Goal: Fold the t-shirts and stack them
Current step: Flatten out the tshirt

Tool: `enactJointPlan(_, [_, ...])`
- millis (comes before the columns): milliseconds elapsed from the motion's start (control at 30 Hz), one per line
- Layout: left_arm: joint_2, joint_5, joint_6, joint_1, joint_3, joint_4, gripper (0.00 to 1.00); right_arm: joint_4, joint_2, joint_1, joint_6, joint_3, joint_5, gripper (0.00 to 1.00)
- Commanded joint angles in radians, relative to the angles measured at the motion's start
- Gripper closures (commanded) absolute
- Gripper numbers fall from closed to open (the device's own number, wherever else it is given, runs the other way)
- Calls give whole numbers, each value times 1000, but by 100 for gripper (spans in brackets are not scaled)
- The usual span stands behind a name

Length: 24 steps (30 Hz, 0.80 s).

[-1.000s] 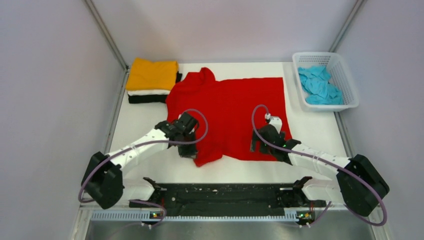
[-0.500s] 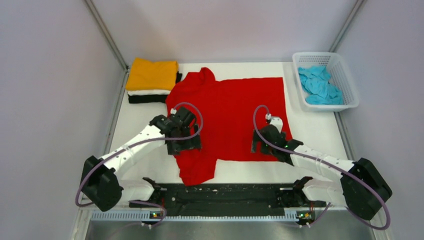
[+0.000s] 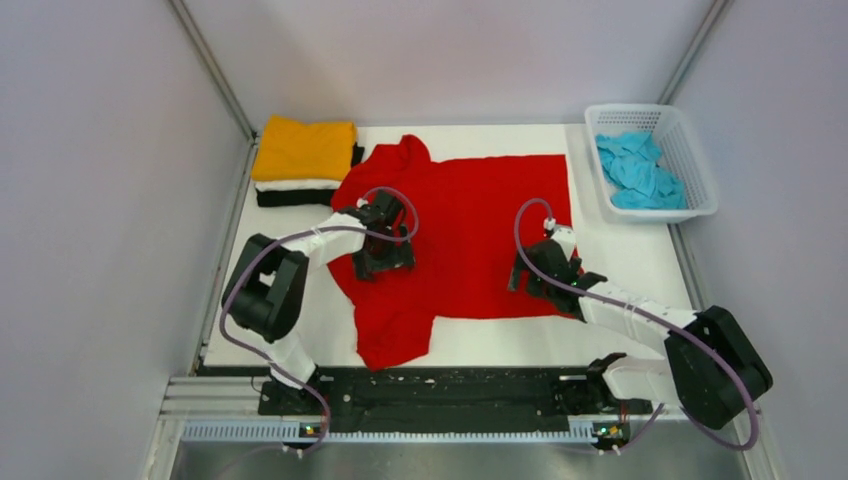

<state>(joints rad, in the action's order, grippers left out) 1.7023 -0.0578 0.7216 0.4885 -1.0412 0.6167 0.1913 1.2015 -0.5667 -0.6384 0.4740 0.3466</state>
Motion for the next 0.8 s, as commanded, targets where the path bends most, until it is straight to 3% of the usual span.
enactJointPlan(0, [149, 11, -56, -49, -94, -126, 1, -106, 101, 78, -3, 7, -22, 1])
enactJointPlan(233, [383, 3, -132, -94, -424, -97, 1, -174, 357, 192, 49, 122, -82, 1])
enactJointPlan(367, [434, -13, -149, -107, -550, -24, 1, -131, 412, 197, 73, 223, -87, 1])
enactJointPlan(467, [360, 10, -157, -106, -505, -41, 1, -129, 345, 197, 76, 231, -106, 1])
enactJointPlan(633, [73, 11, -141, -83, -317, -80, 1, -47, 154, 197, 67, 212, -79, 1])
enactJointPlan(767, [-213, -27, -101, -42, -81, -97, 1, 35, -60, 198, 6, 146, -34, 1])
